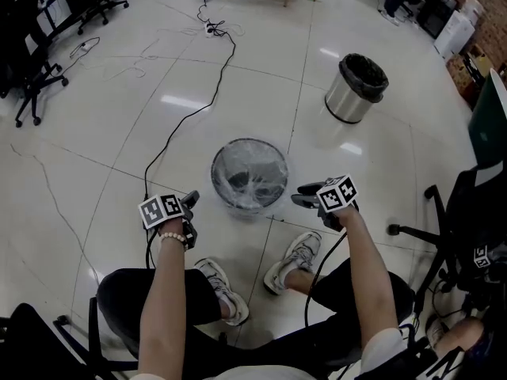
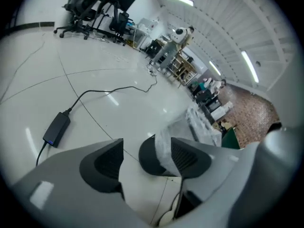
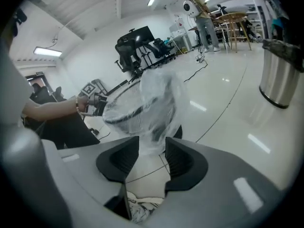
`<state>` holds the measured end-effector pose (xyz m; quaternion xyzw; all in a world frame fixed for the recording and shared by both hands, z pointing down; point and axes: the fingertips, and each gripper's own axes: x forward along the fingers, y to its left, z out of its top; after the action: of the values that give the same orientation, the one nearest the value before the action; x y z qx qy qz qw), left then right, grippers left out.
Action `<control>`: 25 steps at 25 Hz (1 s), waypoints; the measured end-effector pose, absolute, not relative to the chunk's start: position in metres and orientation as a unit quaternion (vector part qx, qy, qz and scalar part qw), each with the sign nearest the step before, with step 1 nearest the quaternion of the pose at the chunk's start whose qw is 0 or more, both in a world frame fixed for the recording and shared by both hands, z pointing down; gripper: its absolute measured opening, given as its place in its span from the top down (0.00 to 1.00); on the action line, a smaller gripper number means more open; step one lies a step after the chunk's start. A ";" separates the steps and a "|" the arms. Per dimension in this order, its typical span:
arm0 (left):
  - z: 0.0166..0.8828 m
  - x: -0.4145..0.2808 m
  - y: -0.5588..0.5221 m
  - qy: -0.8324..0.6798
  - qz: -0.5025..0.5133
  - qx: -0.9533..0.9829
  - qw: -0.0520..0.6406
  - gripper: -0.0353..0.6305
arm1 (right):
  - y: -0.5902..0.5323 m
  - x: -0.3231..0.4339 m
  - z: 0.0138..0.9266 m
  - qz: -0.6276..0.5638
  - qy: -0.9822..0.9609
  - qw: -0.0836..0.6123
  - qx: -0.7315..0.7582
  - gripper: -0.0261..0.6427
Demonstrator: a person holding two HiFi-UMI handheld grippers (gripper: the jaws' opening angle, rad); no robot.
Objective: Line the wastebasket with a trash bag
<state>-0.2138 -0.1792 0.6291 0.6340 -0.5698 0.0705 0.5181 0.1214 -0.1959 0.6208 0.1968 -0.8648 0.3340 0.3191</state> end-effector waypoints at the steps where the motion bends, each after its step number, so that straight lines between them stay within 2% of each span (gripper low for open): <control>1: 0.619 -0.219 -0.178 -0.571 0.051 0.635 0.518 0.48 | -0.200 0.129 0.609 0.340 -0.865 0.307 0.203 0.72; 5: 0.582 -0.229 -0.172 -0.575 0.008 0.649 0.498 0.48 | -0.221 0.154 0.560 0.320 -0.867 0.274 0.266 0.73; 6: 0.574 -0.227 -0.170 -0.573 0.003 0.657 0.489 0.50 | -0.224 0.155 0.548 0.300 -0.868 0.273 0.288 0.80; 7: 0.565 -0.221 -0.168 -0.567 0.000 0.669 0.480 0.51 | -0.225 0.155 0.535 0.275 -0.869 0.272 0.309 0.93; 8: 0.555 -0.213 -0.166 -0.560 -0.002 0.683 0.469 0.52 | -0.223 0.153 0.522 0.250 -0.870 0.269 0.327 0.96; 13: 0.508 -0.160 -0.161 -0.528 0.031 0.757 0.382 0.74 | -0.196 0.136 0.490 0.178 -0.856 0.290 0.389 0.96; 17: 0.477 -0.124 -0.156 -0.503 0.027 0.789 0.352 0.92 | -0.171 0.118 0.466 0.223 -0.847 0.255 0.410 0.96; 21: 0.463 -0.094 -0.137 -0.484 0.030 0.805 0.341 0.93 | -0.141 0.109 0.447 0.267 -0.830 0.182 0.454 0.96; 25: 0.459 -0.091 -0.121 -0.491 0.051 0.810 0.318 0.93 | -0.122 0.093 0.458 0.255 -0.820 0.196 0.474 0.96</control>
<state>-0.0909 -0.1205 0.4585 0.8096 -0.4905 0.0509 0.3183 0.0925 -0.1219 0.4582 0.4739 -0.8198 0.2552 0.1957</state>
